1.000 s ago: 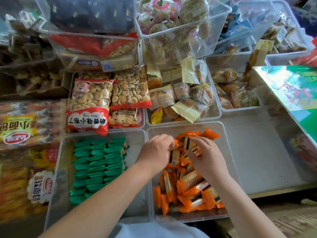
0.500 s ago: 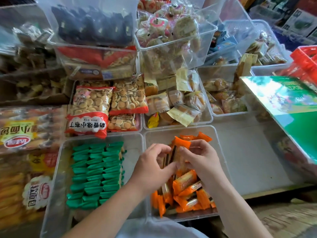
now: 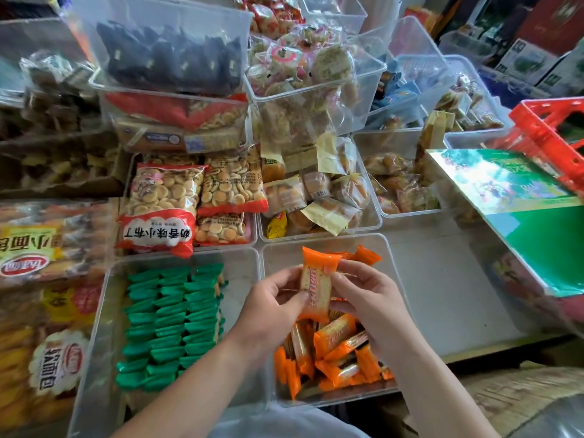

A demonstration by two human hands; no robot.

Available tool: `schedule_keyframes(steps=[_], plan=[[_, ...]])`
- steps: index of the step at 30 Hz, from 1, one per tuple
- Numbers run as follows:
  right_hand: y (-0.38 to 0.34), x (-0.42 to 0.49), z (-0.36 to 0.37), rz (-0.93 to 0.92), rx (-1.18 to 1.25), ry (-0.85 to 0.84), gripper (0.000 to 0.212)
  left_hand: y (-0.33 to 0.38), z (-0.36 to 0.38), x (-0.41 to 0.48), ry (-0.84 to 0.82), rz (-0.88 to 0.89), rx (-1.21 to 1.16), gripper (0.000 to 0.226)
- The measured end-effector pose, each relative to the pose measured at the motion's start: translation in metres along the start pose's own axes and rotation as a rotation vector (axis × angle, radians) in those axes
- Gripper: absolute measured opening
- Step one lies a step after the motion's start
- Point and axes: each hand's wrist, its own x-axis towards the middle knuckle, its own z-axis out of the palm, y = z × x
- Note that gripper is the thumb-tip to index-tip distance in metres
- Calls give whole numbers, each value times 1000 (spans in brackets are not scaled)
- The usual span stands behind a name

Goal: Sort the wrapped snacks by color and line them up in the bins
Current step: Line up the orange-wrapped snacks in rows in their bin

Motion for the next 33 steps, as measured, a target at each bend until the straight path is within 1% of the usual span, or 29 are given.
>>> schedule_keyframes(steps=[2,5,6,8,9,10,11,13,15,18,21,26,31,33], plan=[[-1,-1,-1,-12,8,-15,18,0,1,0,-1,15,-23,36],[0,1,-5,-12,-23,-32,30,-4,1,4,-37,11,-34,34],[3,3,-7,-16,-76,-9,31,-7,2,5,-56,1,-13,31],[14,8,-14,-48,-220,83,23,-23,9,9,-60,-41,79,23],[20,11,-19,-63,-268,140,18,-35,14,11,-55,-83,157,21],[26,14,-24,-72,-287,188,16,-50,18,13,-62,-131,251,26],[31,16,-29,-69,-285,221,16,-64,22,17,-74,-172,344,34],[38,21,-37,-39,-257,248,17,-82,27,29,-69,-185,487,42],[43,25,-46,-9,-235,255,20,-88,30,48,-40,-192,555,52],[46,31,-56,-5,-232,265,17,-89,36,83,54,-299,621,64],[46,33,-62,1,-230,268,17,-101,43,105,78,-388,641,65],[50,35,-64,20,-219,248,18,-110,45,115,62,-461,650,61],[54,36,-65,42,-212,269,18,-109,46,120,-14,-500,805,62],[54,36,-65,45,-203,268,18,-108,46,121,-2,-488,848,58]])
